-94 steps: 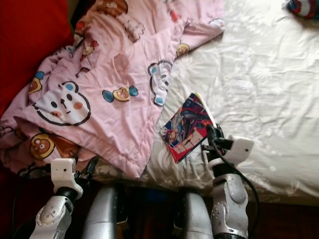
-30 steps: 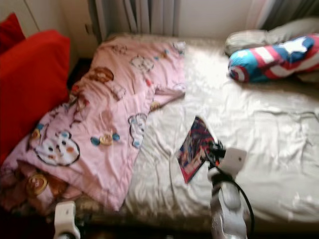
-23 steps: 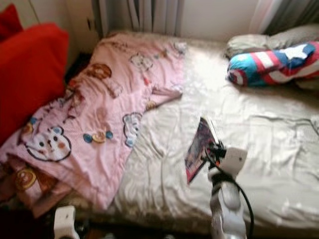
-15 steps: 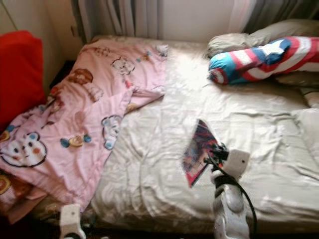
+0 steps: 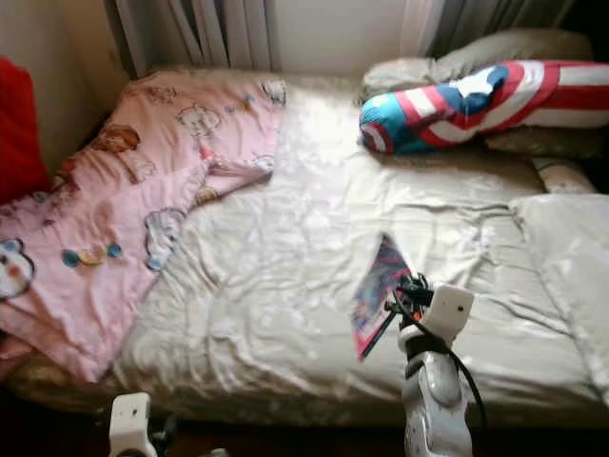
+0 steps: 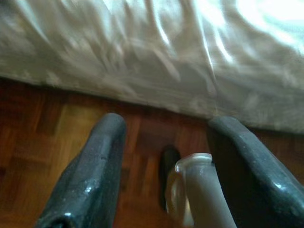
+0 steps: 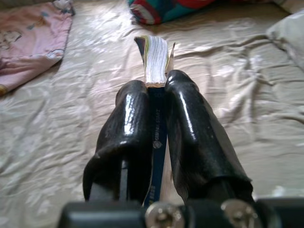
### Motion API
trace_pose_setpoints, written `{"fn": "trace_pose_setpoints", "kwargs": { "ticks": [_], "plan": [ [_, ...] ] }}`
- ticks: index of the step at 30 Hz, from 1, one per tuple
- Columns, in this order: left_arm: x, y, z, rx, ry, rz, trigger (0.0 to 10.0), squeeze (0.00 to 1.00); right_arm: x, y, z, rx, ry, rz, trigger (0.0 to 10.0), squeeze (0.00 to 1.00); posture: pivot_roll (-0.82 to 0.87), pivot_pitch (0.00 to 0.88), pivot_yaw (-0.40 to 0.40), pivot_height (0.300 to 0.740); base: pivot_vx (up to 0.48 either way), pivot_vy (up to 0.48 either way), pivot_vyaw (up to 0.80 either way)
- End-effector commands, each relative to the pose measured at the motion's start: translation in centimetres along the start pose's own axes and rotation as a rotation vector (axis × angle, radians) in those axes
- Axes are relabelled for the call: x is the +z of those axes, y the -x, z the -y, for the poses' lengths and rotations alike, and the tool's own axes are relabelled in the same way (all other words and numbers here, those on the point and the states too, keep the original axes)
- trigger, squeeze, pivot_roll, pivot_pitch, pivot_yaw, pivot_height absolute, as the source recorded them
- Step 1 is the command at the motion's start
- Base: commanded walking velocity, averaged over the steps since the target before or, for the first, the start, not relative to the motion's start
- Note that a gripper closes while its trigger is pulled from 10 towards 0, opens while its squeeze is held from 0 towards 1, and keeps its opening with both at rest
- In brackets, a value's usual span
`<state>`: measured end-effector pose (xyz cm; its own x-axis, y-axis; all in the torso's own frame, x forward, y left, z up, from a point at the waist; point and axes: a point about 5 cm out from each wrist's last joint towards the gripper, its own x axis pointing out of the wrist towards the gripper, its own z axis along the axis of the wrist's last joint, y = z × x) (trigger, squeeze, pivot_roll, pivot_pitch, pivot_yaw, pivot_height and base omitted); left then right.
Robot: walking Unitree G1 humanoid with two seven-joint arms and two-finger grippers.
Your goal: Clean up the room
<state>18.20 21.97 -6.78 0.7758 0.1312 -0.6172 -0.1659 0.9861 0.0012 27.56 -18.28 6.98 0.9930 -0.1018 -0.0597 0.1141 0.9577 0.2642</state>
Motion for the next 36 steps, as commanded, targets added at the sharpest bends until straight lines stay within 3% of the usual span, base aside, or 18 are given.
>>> {"fn": "trace_pose_setpoints", "kwargs": {
  "ticks": [1,8,19,36],
  "plan": [
    [-0.15,0.06,-0.02,-0.008,-0.018,-0.006,10.0,0.0,0.6,-0.04,-0.03,0.008,0.002,0.031,10.0,0.0,0.09,0.186,-0.063,0.74,0.0,-0.405,0.0],
    [-0.22,0.08,-0.01,-0.009,-0.02,-0.009,10.0,0.0,0.67,0.13,-0.41,0.058,0.042,0.033,10.0,0.0,0.08,0.193,-0.061,0.74,0.0,-0.402,0.0],
    [-0.56,0.23,-0.12,-0.006,-0.019,-0.02,10.0,0.0,0.58,0.3,-0.49,0.061,0.024,0.033,10.0,0.0,0.08,0.199,-0.064,0.74,0.0,-0.39,0.25],
    [-0.41,0.21,-0.14,-0.019,0.003,-0.009,10.0,0.0,0.47,0.17,-0.38,0.048,0.024,0.028,10.0,0.0,0.09,0.189,-0.059,0.74,0.0,0.0,0.0]
  ]
}}
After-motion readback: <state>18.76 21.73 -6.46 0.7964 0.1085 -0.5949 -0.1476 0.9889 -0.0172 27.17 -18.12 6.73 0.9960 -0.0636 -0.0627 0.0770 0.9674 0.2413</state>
